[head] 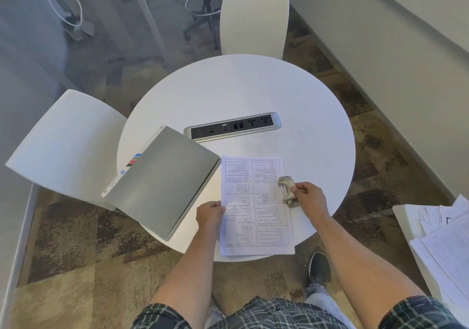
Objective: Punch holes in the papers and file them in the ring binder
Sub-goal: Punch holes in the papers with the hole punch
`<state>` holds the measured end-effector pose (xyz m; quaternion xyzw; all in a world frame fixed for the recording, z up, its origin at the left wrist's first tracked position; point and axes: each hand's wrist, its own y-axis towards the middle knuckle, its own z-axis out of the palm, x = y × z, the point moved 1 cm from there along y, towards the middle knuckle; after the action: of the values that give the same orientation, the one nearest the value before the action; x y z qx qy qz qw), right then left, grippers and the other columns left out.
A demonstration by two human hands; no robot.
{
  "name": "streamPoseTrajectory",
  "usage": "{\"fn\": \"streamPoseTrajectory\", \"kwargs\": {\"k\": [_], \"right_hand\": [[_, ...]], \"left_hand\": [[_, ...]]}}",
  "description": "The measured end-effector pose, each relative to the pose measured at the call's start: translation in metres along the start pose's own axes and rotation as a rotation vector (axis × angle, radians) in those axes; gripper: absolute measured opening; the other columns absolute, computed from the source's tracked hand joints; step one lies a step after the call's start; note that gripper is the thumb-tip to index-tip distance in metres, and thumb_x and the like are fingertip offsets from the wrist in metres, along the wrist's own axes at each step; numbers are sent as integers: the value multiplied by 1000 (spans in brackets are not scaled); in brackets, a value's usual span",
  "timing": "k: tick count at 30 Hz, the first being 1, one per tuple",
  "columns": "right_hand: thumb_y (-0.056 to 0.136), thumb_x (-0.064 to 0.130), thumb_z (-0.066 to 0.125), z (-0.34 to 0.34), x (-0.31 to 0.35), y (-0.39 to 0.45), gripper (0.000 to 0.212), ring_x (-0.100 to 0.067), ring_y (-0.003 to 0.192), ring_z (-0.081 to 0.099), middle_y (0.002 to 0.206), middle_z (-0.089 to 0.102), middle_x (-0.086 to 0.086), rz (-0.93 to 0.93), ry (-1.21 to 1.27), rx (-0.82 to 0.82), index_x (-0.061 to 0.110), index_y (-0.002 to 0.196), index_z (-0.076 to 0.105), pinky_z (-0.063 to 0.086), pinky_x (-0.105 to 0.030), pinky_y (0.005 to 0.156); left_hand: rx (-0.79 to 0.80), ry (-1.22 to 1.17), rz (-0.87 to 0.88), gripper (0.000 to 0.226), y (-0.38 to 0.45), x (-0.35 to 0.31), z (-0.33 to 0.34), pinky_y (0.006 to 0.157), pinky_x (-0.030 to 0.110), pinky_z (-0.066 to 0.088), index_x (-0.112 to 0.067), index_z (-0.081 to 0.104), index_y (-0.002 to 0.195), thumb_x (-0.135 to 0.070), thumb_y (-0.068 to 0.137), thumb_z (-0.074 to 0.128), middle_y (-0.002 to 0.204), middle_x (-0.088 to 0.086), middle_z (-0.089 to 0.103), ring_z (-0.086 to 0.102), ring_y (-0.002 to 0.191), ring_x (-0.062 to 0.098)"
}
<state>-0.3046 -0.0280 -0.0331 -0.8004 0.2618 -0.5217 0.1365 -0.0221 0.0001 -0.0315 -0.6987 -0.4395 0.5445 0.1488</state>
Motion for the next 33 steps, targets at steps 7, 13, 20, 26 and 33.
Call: {"fn": "streamPoseTrajectory", "kwargs": {"k": [7,13,20,26,33], "right_hand": [[99,24,65,1,3,-1,13,-13,85,69,94,74,2,11,-3,1,15,105,72,46,-25,64],[99,26,66,2,2,1,13,-11,83,66,92,73,5,27,-15,-9,15,104,72,45,-26,63],[97,37,66,2,0,5,23,-13,82,66,92,73,3,40,-84,-40,16,99,72,46,-29,64],[89,41,74,-1,5,10,22,-14,70,63,83,75,1,41,-152,-47,19,85,72,46,-31,61],[86,59,68,-8,11,16,34,-17,73,70,75,73,7,35,-414,-16,26,79,69,54,-36,69]], "left_hand": [[-3,-43,-37,13,-2,1,8,68,30,56,-7,75,81,1,85,66,90,9,77,71,80,26],[-38,-78,-50,16,-2,-1,10,73,35,60,-12,75,80,0,85,66,87,4,76,73,84,27],[-47,-69,-34,19,1,-1,12,82,37,62,-16,74,76,-2,86,67,87,3,77,73,85,26],[-44,14,42,24,-5,-9,11,68,28,55,-18,72,73,-1,88,63,80,-4,72,68,76,18],[-58,131,155,27,-6,-15,13,68,25,48,-20,70,73,0,89,60,75,-11,67,62,73,13]]}}
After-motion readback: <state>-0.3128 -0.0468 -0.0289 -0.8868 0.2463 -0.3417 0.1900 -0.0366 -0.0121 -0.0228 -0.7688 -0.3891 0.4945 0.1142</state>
